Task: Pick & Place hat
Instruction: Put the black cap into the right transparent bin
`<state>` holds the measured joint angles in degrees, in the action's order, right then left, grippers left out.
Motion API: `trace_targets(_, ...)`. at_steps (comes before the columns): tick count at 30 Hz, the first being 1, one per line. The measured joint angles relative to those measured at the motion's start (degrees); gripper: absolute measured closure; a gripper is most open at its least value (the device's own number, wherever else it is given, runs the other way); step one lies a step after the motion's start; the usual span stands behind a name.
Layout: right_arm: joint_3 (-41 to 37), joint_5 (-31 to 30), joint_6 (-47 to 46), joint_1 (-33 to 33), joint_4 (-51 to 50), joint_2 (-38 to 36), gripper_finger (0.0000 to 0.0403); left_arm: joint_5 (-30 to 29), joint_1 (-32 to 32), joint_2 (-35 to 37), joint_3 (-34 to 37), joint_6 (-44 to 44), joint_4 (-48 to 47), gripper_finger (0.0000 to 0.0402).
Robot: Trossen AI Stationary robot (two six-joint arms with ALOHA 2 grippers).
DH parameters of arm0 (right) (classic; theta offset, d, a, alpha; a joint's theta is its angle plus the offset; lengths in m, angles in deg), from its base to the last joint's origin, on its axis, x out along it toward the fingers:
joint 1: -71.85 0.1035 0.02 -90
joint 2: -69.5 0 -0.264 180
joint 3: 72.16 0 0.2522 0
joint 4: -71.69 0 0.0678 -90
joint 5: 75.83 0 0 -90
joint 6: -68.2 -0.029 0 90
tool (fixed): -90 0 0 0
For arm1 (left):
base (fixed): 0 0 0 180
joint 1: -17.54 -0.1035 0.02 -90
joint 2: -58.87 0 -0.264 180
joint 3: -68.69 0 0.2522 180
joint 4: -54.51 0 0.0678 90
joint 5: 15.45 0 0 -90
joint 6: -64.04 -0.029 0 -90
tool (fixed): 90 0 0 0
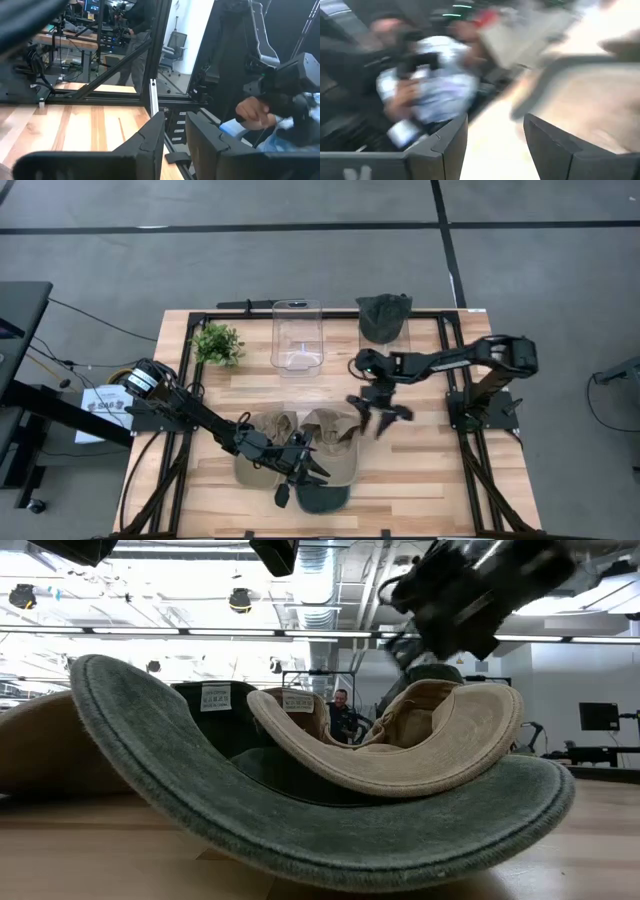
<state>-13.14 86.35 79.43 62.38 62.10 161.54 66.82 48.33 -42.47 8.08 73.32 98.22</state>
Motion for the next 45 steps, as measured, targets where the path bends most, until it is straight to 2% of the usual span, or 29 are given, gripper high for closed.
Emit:
trace_targets(2, 0.1, -11.2, -9.5, 0.3, 4.9, 1.3, 0.0217, 0.0, 0.0, 0.0, 0.0, 0.0, 0.0, 0.0325)
trace_targets(4, 0.0, -19.8, -14.2, 0.8, 7.2, 1.7, 0.0215, 0.0, 0.0, 0.0, 0.0, 0.0, 0.0, 0.0325)
trace_targets(8, -0.1, -30.1, -17.2, 3.3, 7.9, -0.2, 0.0213, 0.0, 0.0, 0.0, 0.0, 0.0, 0.0, 0.0325)
trace_targets(13, -4.1, -48.3, -18.3, 10.1, 4.7, -8.2, 0.0216, 0.0, 0.3, 0.0, 0.0, 0.0, -0.2, 0.0325)
trace_targets(17, -10.4, -63.4, -19.4, 17.0, 5.0, -17.7, 0.0218, 0.0, 1.6, 0.0, 0.0, 0.0, -6.0, 0.0325)
trace_targets(21, -16.9, -73.4, -22.9, 24.2, 5.4, -27.3, 0.0218, -2.7, 2.5, 0.0, 0.0, 0.0, -10.3, 0.0325)
trace_targets(24, -20.9, -76.3, -24.9, 29.0, 7.7, -32.8, 0.0216, -3.5, 2.4, 0.0, -0.2, 0.0, -12.5, 0.0325)
trace_targets(28, -23.7, -76.6, -24.9, 33.2, 12.4, -38.0, 0.0215, -4.6, 2.4, 0.0, -3.1, 1.0, -19.0, 0.0325)
trace_targets(35, -24.0, -76.6, -24.9, 39.3, 14.6, -39.2, 0.0218, -4.4, 2.4, 0.0, -9.9, 9.2, -37.8, 0.0325)
trace_targets(39, -24.0, -76.6, -23.5, 42.7, 18.0, -37.4, 0.0217, 1.0, 2.4, 0.0, -12.7, 13.4, -45.1, 0.0325)
trace_targets(45, -24.0, -76.5, -21.3, 46.2, 19.0, -33.9, 0.0218, 8.7, 3.4, 0.0, -13.0, 21.3, -51.4, 0.0325)
